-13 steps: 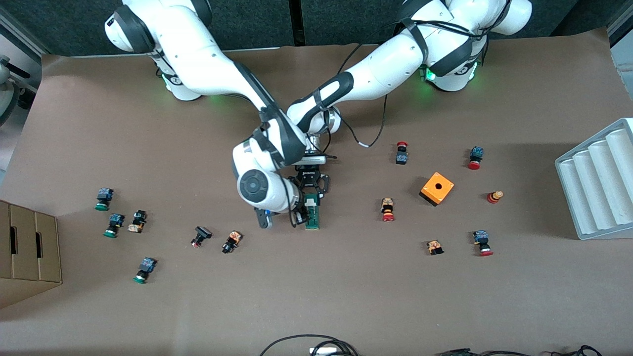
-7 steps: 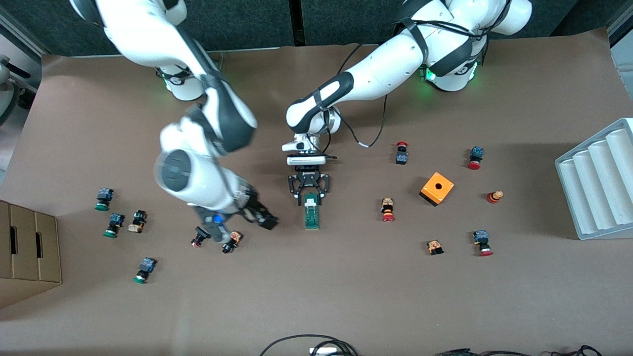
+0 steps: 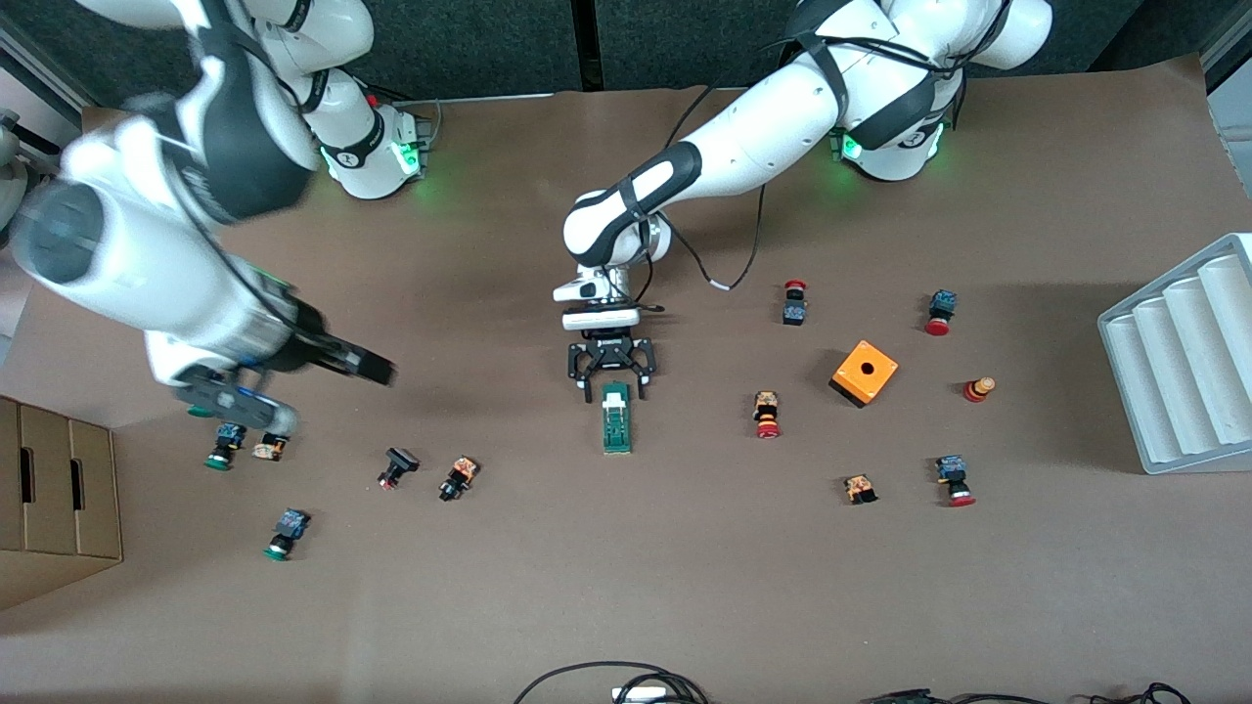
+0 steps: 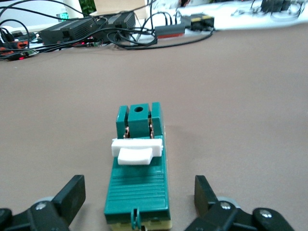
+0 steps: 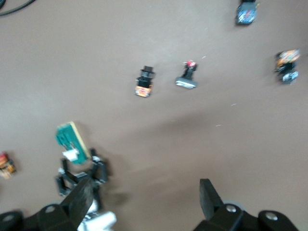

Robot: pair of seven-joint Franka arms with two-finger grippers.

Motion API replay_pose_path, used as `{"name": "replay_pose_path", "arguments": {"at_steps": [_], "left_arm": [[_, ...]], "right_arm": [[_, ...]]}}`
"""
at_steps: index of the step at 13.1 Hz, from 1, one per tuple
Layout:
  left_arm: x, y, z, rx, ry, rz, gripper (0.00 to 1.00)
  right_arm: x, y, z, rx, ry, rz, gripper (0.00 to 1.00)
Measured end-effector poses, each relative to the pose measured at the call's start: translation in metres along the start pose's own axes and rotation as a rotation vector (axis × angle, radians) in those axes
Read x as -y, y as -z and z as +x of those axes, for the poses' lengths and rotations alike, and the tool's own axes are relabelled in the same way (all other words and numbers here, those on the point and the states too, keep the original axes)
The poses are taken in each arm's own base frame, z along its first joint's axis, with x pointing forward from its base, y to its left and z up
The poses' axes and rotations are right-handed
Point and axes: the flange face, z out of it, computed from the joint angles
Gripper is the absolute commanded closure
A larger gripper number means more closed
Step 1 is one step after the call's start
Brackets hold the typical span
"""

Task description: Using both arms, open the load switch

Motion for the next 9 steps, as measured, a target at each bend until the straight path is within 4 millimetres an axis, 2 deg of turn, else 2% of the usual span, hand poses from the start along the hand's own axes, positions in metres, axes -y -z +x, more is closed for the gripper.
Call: {"name": "replay_pose_path", "arguments": {"at_steps": [3,6,7,9], "left_arm": [[-0.005,0.013,0.029,0.081,-0.073,0.015,0.0],[-0.007,0.026,0.062,0.175,-0.153,0.031,0.0],[-0.007,0.029,0.075,0.207,-0.186,0.035,0.0],[-0.008,0.035,0.101,0.283,-0.252,0.038,0.0]], "right_arm": [[-0.066,0.032,-0.003,-0.006,0.148,-0.045,0.0],[-0.128,0.04,0.002,-0.006,0.234,-0.049,0.0],[-0.142,0.041,0.004,-0.004,0.251,-0.052,0.0],[-0.15,0.041,0.005,-0.008,0.281,-0.087,0.0]]}}
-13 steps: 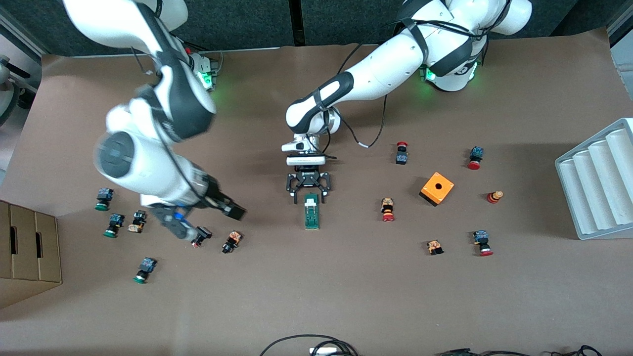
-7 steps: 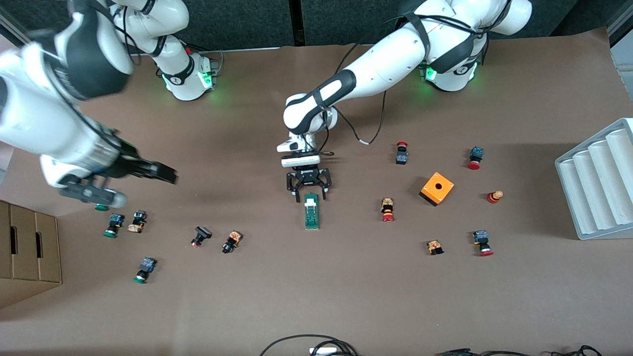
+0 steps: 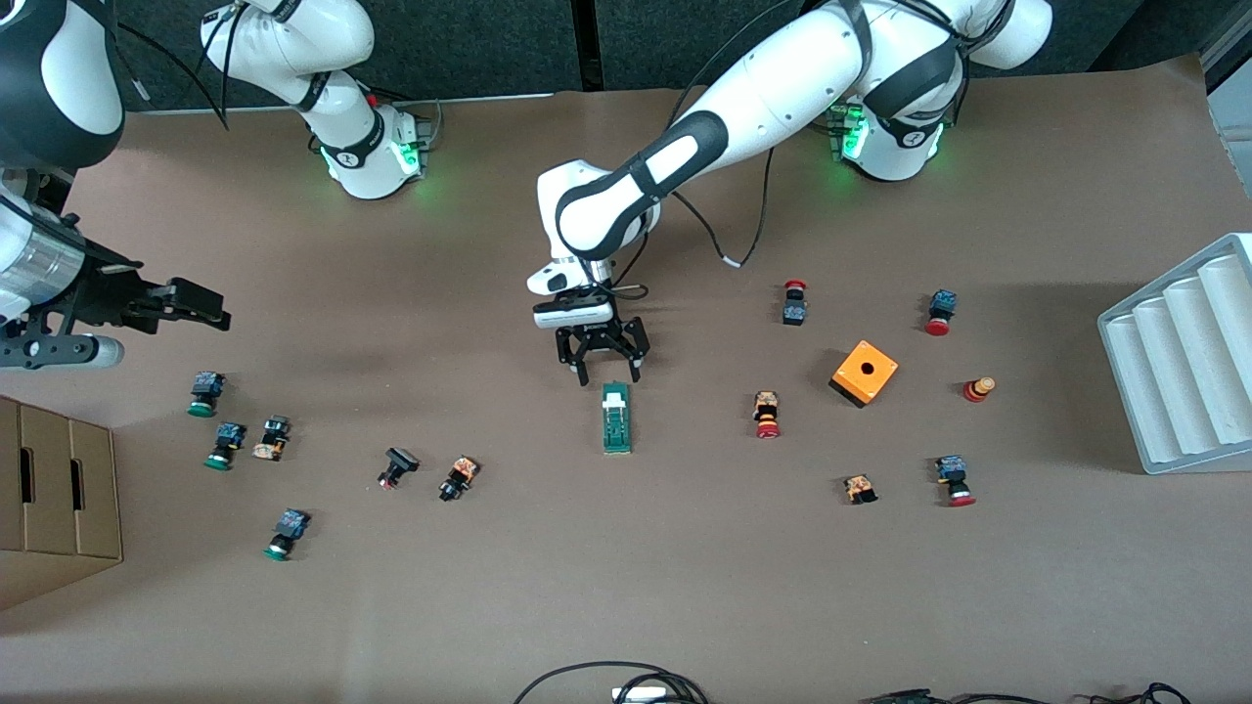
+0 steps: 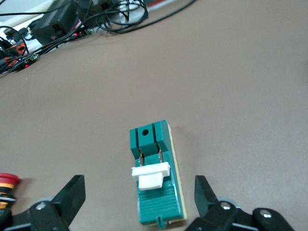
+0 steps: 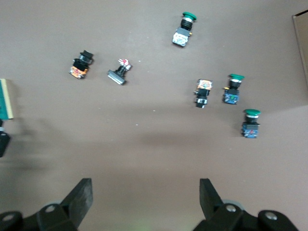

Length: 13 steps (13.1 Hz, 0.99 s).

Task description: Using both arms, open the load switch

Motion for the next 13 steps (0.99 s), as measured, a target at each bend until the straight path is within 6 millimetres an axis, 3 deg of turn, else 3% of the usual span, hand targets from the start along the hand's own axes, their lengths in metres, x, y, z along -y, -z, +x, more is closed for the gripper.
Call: {"name": "replay_pose_path", "arguments": {"at_steps": [3,6,9,13], "left_arm": [[0.024,0.012,0.048,0.141,-0.127,-0.021,0.0],[0.069,0.017,0.1,0.283,-0.257,-0.096,0.0],[0.11,0.031,0.139,0.37,-0.343,-0.184,0.0],[0.197,0.039,0.195,0.498,-0.353,-0.283,0.0]], "right_arm": [[0.002,0.002,0.001,-0.007,0.011,-0.017,0.0],[0.002,0.007,0.002,-0.018,0.013,-0.025,0.0],[0.003,0.013,0.002,-0.033,0.014,-0.026,0.0],[0.003,0.013,0.003,-0.039,0.015,-0.026,0.0]]}}
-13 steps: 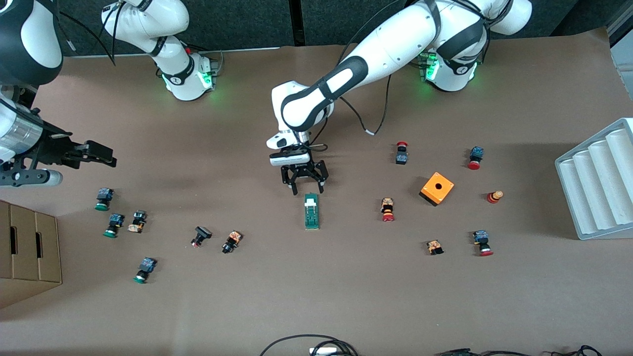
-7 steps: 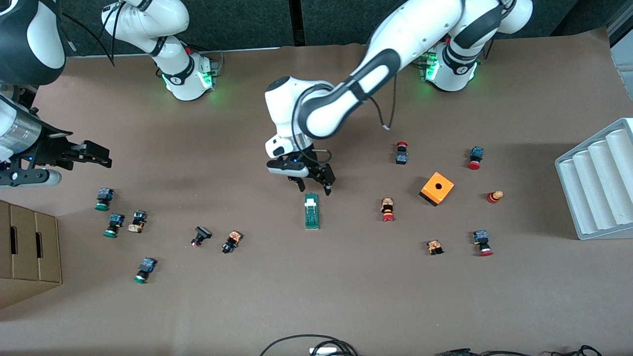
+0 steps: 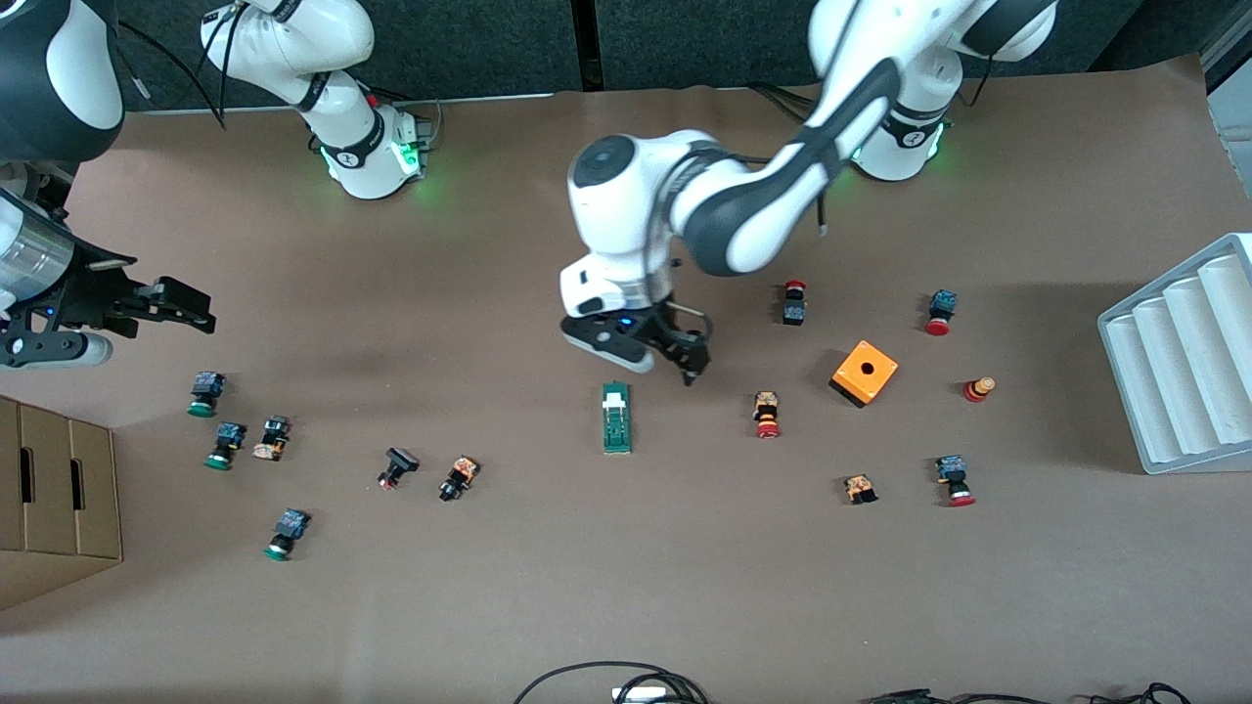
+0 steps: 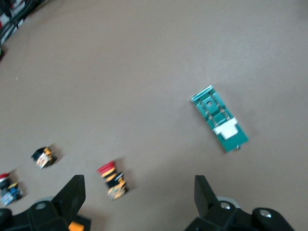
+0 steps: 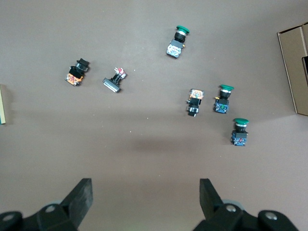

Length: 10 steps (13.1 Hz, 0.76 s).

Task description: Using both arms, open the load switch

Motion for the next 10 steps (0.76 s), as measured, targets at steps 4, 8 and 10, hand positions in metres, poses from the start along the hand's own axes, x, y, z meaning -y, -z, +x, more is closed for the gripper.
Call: {"name": "replay_pose_path", "arguments": {"at_steps": [4,8,10], "left_arm": [[0.096,0.053,-0.006,0.11,0.032,-0.053,0.0],[0.179,0.073,-0.014,0.158,0.175,-0.155,0.0],[0.228,0.074,-0.024,0.183,0.254,-0.196,0.0]], "right_arm": [[0.0,0.0,0.004,-0.02,-0.001,-0.001,0.0],[-0.002,-0.001,0.005,-0.021,-0.004,-0.002,0.0],[-0.003,-0.001,0.005,-0.024,-0.006,-0.002,0.0]]}}
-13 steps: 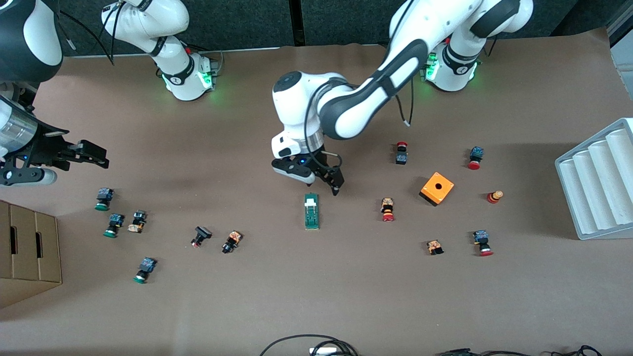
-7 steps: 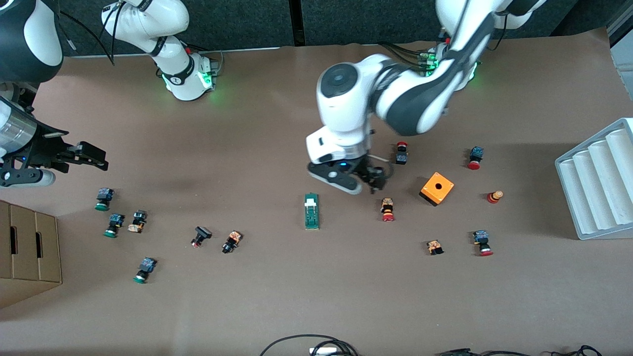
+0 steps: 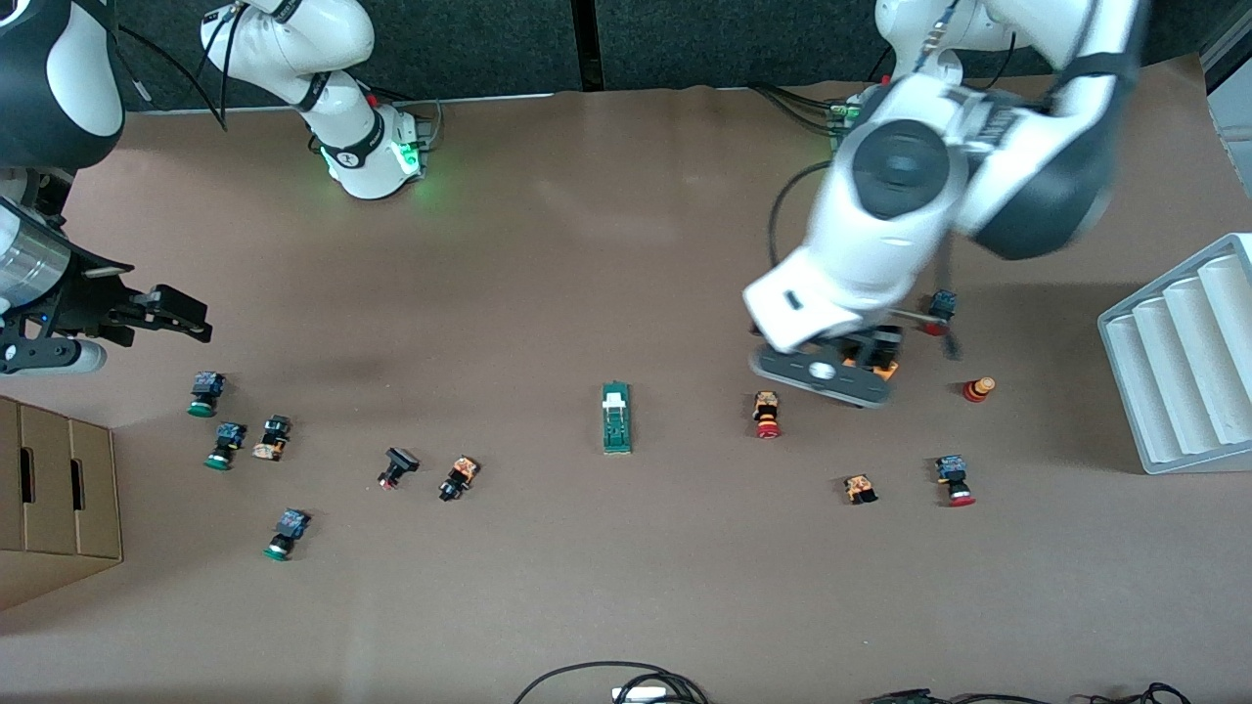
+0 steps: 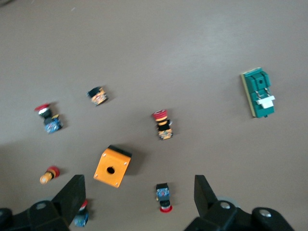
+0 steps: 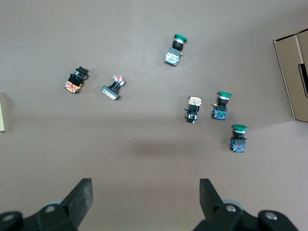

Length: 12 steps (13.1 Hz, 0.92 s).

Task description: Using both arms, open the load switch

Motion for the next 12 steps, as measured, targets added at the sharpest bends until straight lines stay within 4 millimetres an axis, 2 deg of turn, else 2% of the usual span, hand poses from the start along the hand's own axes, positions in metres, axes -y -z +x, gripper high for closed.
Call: {"name": "replay_pose_path", "arguments": {"at_steps": [3,5,9,12], "left_arm": [[0.064,0.015,-0.004,0.012,0.098,-0.024,0.0],[0.093,0.018,-0.008,0.026,0.145,-0.029,0.0],[0.122,0.019,-0.013,0.045,0.183,-0.034,0.0],[0.143,0.029,-0.025,0.04,0.156,-0.044,0.0]], "right_arm": [[0.0,0.001,0.001,-0.005,0.0,0.0,0.0],[0.0,0.002,0.002,-0.016,0.0,0.0,0.0],[0.0,0.002,0.003,-0.021,0.0,-0.001,0.0],[0.0,0.002,0.003,-0.022,0.0,-0.001,0.0]]}}
